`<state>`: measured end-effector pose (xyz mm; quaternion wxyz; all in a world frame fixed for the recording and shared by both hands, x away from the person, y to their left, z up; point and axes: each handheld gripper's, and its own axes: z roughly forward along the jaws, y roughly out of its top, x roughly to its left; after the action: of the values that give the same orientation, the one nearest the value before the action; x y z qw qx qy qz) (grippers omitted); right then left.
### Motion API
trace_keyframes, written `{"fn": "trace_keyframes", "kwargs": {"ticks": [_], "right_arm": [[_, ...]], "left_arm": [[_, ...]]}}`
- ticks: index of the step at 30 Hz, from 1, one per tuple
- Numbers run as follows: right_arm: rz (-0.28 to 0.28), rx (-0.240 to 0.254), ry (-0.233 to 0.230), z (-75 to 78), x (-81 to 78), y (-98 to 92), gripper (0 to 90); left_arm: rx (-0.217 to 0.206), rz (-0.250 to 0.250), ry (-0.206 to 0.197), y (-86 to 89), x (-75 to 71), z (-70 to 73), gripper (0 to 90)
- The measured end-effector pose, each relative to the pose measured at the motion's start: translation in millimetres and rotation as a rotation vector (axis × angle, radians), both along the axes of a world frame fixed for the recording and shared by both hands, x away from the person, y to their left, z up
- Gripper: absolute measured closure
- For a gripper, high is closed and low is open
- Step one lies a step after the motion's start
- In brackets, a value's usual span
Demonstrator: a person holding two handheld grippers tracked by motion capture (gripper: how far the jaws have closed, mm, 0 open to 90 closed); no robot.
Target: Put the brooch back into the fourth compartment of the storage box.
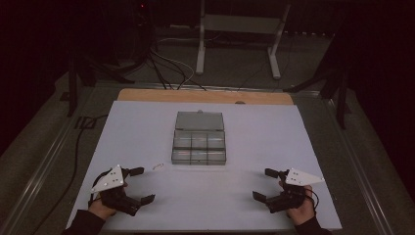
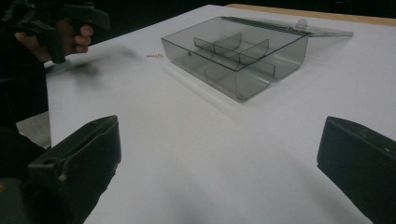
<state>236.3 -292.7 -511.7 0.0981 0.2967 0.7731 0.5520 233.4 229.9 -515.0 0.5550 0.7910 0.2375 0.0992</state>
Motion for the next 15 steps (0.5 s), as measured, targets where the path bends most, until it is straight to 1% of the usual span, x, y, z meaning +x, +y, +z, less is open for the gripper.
{"fn": "trace_keyframes", "kwargs": {"ticks": [3, 7, 8, 10, 12, 15], "right_arm": [[-0.001, 0.002, -0.007, 1.1, -0.2, 0.3, 0.0], [-0.001, 0.018, -0.010, 1.8, 0.3, -0.6, 0.0], [0.000, 0.021, -0.006, 1.8, 0.5, -0.9, 0.0], [0.004, 0.012, 0.002, 1.6, 0.3, 0.1, 0.0], [0.008, 0.019, 0.004, 2.2, 0.1, 1.3, 0.0], [0.010, 0.032, 0.007, 3.5, 0.1, 2.1, 0.0]], "left_arm": [[0.005, -0.002, 0.002, -0.3, 0.1, -0.5, 1.2], [0.009, -0.008, 0.008, -1.4, 0.3, -1.2, 1.2], [0.014, -0.011, 0.010, -1.8, 0.6, -1.4, 1.2], [0.013, -0.015, 0.013, -2.1, 0.5, -1.5, 1.2], [0.014, -0.018, 0.017, -2.0, 0.6, -1.7, 1.2], [0.006, -0.044, 0.030, -2.7, 0.7, -1.3, 1.2]]}}
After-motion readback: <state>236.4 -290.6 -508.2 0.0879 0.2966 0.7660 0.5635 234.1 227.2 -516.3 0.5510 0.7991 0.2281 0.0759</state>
